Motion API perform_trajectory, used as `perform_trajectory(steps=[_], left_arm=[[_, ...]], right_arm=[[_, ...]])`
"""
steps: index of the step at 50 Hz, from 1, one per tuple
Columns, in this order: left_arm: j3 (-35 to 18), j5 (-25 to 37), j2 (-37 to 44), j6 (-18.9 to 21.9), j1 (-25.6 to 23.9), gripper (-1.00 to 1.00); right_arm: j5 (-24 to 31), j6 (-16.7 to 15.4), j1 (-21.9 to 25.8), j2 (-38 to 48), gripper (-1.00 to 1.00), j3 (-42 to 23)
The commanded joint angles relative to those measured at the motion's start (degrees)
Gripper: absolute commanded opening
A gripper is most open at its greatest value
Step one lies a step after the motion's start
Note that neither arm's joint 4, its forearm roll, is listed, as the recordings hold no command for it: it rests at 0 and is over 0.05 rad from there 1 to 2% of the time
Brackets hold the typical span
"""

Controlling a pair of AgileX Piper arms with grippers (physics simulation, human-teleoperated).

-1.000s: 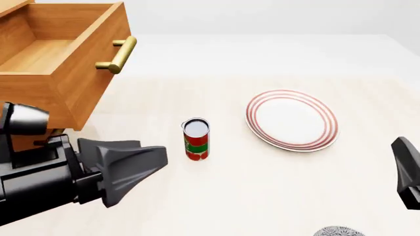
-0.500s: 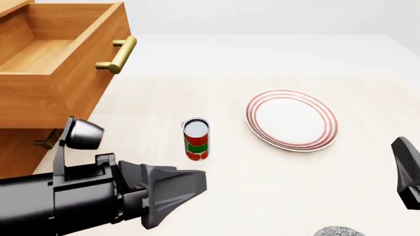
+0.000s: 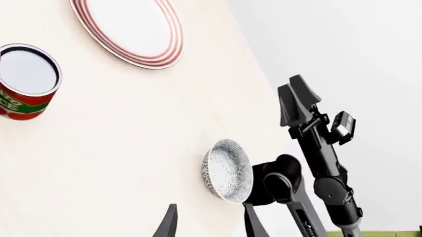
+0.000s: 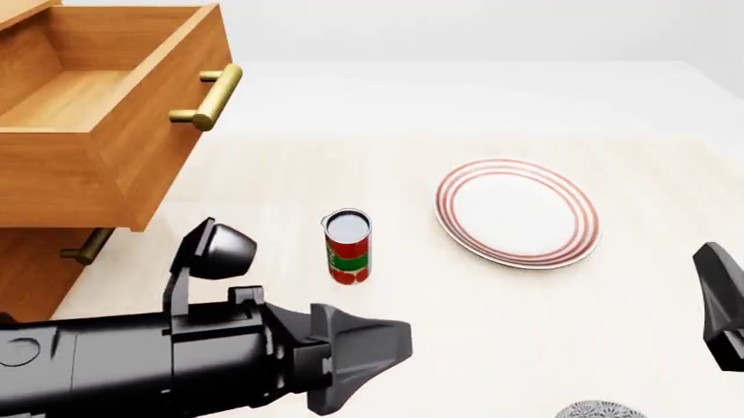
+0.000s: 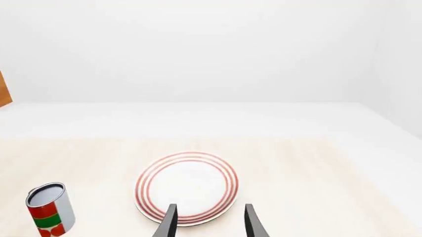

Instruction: Put the bowl in the top drawer of the cabinet.

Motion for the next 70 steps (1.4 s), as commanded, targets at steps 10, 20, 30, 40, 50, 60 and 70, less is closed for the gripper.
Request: perform_trajectory(steps=[10,20,30,40,50,60,70], left_arm=[[-3.5,-1.03,7.74,-0.99,-0.52,1.0],[-7.44,0.78,12.35,-0.01,0.24,1.0],[-10.04,2.62,15.82,0.23,0.59,1.0],[-12.91,5.39,18.86,1.69,0.45,1.0],[-15.13,7.3,21.58,3.01,0.36,1.0],[-16.89,7.63,24.34,2.56,-1.38,1.0],[-17.38,6.99,26.5,1.52,-2.23,1.0]], right_arm=[[0.0,0.0,-0.01,0.0,1.0,0.0],[0.0,0.01,-0.01,0.0,1.0,0.0],[0.0,0.0,0.0,0.01,1.0,0.0],[0.0,0.01,-0.01,0.0,1.0,0.0],[-0.01,-0.01,0.0,0.02,1.0,0.0],[0.01,0.0,-0.01,-0.01,1.0,0.0],[0.0,0.0,0.0,0.0,1.0,0.0]])
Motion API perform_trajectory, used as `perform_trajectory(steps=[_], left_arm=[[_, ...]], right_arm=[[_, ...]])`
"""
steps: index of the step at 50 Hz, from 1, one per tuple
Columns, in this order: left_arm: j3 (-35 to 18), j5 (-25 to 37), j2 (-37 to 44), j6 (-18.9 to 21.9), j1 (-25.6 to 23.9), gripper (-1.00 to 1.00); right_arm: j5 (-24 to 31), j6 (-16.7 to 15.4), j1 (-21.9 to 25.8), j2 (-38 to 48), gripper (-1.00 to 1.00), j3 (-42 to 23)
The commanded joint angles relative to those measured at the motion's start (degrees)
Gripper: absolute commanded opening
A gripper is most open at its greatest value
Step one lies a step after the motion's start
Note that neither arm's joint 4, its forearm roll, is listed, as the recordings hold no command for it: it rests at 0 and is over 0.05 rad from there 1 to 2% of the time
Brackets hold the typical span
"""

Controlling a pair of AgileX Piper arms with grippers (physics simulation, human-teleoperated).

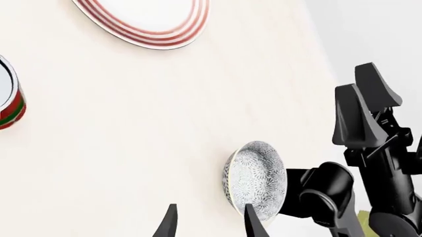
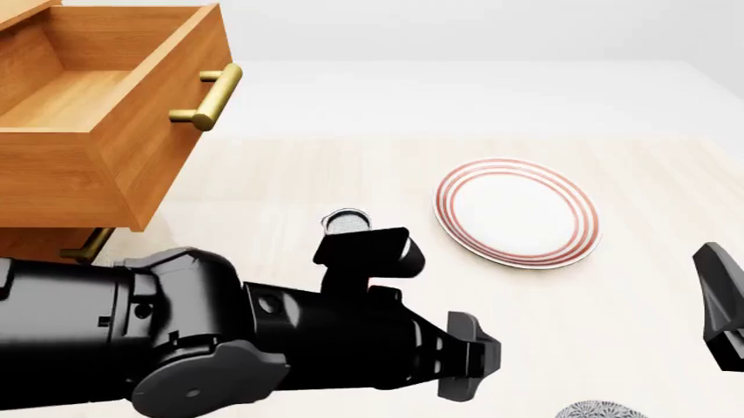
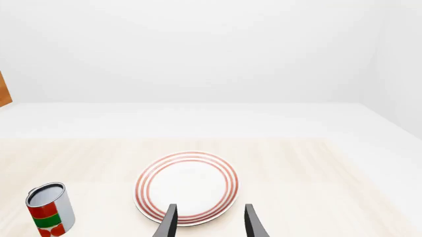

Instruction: Put the bowl in the top drawer of the cabinet.

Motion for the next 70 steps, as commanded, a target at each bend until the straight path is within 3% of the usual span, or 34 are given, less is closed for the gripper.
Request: perform_trajectory(steps=[1,70], left_arm=[[-1.28,0.02,2.69,-0.65,-0.93,1.0],[-8.71,-3.37,16.39,-3.89,-6.38,1.0]], right_arm=[[0.0,0.0,0.0,0.0,1.0,0.0],[0.0,0.0,0.01,0.0,1.0,0.0]])
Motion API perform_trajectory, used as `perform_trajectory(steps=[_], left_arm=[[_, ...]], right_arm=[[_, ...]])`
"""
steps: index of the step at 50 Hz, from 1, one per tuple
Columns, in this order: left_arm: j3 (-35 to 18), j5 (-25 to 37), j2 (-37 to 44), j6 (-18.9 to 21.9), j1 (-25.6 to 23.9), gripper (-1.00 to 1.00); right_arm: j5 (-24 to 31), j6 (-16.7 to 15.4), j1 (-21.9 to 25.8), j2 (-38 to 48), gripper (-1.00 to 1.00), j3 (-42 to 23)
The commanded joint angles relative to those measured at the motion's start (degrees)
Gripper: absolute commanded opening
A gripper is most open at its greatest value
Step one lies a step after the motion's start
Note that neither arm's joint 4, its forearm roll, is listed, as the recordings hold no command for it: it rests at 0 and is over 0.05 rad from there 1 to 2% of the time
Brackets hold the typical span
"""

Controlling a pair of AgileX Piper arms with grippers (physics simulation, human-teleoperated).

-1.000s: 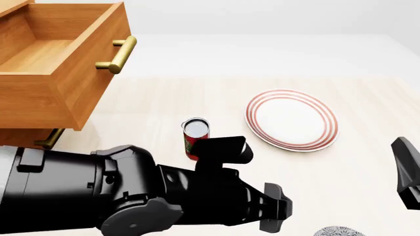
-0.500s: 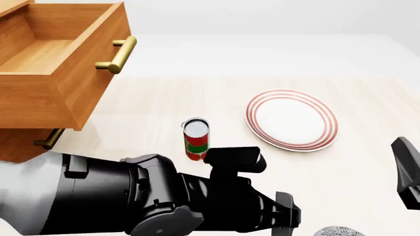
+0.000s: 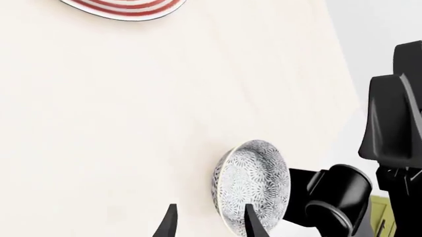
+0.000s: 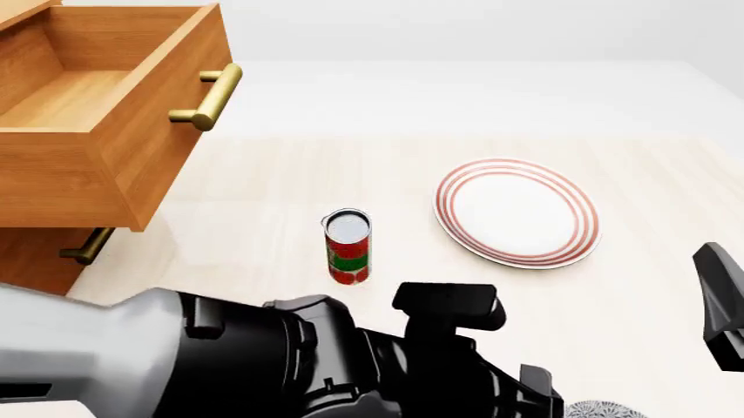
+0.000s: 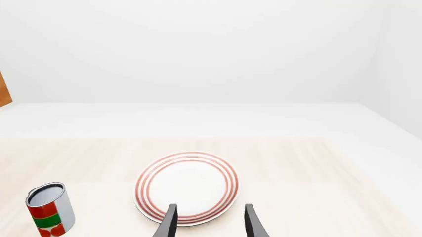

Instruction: Put the bowl in the top drawer of the cabinet.

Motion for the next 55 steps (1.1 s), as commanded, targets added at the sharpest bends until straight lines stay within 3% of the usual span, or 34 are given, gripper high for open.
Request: perform_trajectory(steps=[1,55], left_arm=[[-1.33,-0.24,1.85,-0.38,-1.2,1.0],[-1.4,-5.25,7.94,-2.85,-2.72,1.0]], right_arm=[[0.01,-0.01,0.0,-0.01,1.0,0.0],[-0.01,0.0,0.0,0.02,1.0,0.0]])
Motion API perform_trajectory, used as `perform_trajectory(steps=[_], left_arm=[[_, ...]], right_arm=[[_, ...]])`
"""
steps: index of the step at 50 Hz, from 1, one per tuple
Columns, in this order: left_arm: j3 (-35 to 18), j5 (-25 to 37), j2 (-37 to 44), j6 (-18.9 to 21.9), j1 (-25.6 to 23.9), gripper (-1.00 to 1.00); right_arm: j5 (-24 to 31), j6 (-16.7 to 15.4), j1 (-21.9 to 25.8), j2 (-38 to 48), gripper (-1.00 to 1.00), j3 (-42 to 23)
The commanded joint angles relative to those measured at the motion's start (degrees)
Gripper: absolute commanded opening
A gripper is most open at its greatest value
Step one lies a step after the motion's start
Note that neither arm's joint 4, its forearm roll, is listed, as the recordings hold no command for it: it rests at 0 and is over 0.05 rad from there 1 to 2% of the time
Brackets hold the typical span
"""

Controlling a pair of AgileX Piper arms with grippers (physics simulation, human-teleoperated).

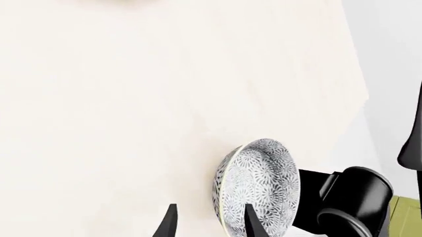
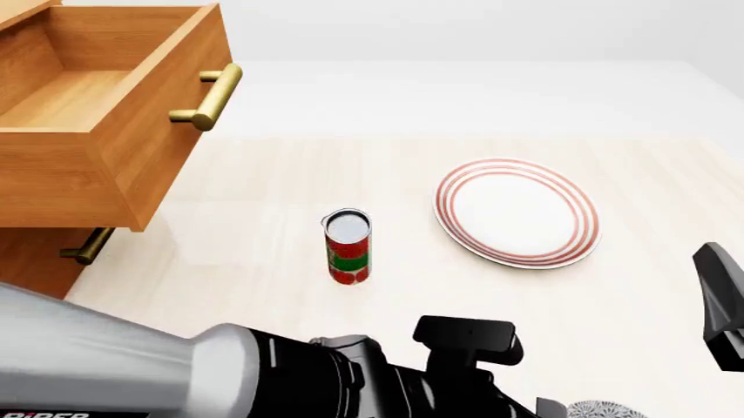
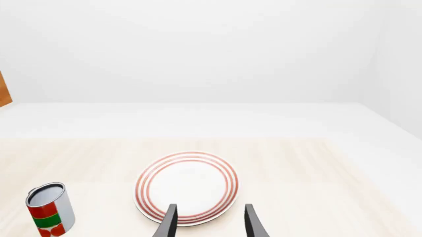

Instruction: Put the bowl in the top drawer of the cabinet.

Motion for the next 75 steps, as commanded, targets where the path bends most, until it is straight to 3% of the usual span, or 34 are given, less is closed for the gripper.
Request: perform_trajectory(steps=[1,63,64,75], left_arm=[[-0.59,-0.39,1.18,-0.29,-0.49,1.0],[-2.24,-4.2,5.52,-1.77,-1.81,1.0],[-1.69,-5.04,5.04,-2.21,-1.5,-1.0],[-2.6,-2.82,4.53,-0.02,0.45,-1.0]], right_arm=[[0.01,-0.02,-0.01,-0.02,1.0,0.0],[0.0,0.01,-0.01,0.0,1.0,0.0],[0.0,-0.02,0.0,-0.01,1.0,0.0],[0.0,0.0,-0.01,0.0,1.0,0.0]])
